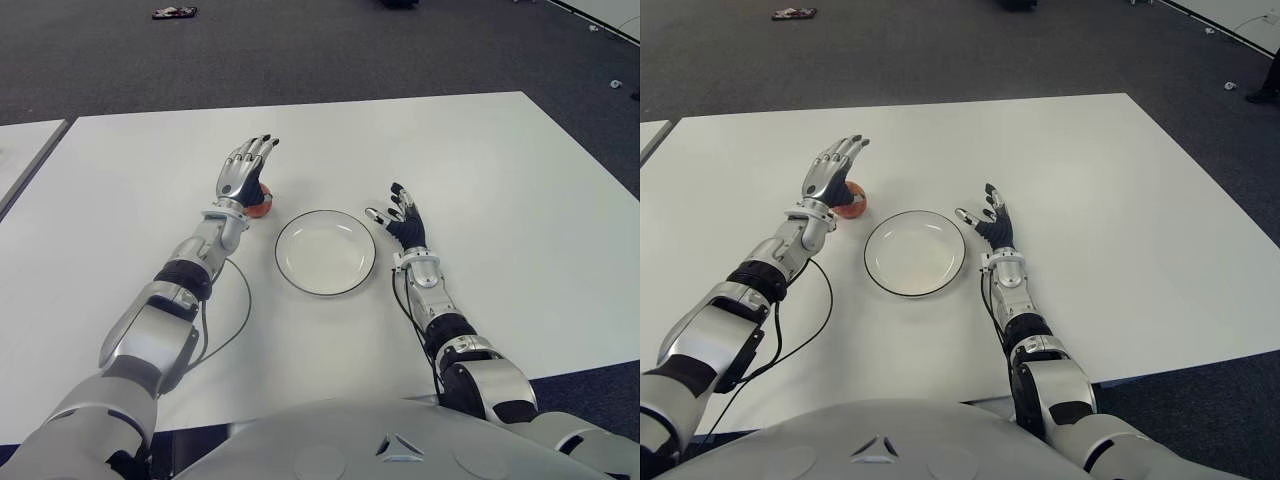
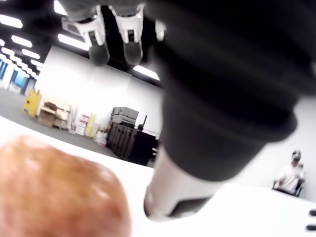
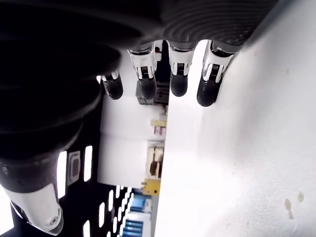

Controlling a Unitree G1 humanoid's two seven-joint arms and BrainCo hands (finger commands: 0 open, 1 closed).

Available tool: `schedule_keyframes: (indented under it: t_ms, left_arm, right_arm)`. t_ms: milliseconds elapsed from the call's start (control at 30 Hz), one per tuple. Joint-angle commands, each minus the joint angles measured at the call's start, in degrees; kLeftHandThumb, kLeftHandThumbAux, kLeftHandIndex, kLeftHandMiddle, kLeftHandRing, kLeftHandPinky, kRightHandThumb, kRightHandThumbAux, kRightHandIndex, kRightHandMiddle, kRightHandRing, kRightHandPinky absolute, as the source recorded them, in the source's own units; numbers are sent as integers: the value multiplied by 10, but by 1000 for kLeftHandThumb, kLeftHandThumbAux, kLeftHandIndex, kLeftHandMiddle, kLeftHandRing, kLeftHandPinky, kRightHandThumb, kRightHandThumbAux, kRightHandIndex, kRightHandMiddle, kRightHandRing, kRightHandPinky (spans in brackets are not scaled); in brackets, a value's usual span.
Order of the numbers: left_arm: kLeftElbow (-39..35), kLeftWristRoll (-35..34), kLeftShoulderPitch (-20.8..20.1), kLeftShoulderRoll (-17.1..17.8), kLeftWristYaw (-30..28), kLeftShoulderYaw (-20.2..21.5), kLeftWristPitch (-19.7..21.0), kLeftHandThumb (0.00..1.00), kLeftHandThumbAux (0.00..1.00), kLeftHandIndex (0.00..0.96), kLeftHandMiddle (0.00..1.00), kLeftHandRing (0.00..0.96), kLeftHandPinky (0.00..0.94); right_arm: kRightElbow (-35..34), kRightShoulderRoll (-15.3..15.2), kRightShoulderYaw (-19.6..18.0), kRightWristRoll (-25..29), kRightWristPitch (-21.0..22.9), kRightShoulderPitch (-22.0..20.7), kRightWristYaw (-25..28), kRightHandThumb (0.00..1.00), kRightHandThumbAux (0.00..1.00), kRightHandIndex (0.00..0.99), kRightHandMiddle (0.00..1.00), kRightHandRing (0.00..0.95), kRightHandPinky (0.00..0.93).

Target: Put the apples into the plate.

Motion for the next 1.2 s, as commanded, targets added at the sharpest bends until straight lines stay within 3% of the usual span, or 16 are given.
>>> schedule_keyframes:
  t_ms: [33, 333, 1200]
  left_arm:
    - [2, 26, -10, 15, 17, -16, 26, 0, 368, 0, 0, 0, 0]
    - [12, 39, -20, 25, 37, -25, 54, 0, 343, 0, 0, 0, 0]
    - [-2, 21, -15, 30, 17, -25, 50, 0, 338, 0, 0, 0, 0]
  right_arm:
    - [31, 9, 3, 4, 28, 11, 8, 111, 701, 0, 0, 9, 53]
    - [37, 9, 3, 5, 27, 9, 8, 117, 702, 0, 0, 10, 55]
    - [39, 8, 5, 2, 28, 10, 6, 126, 701, 0, 0, 7, 43]
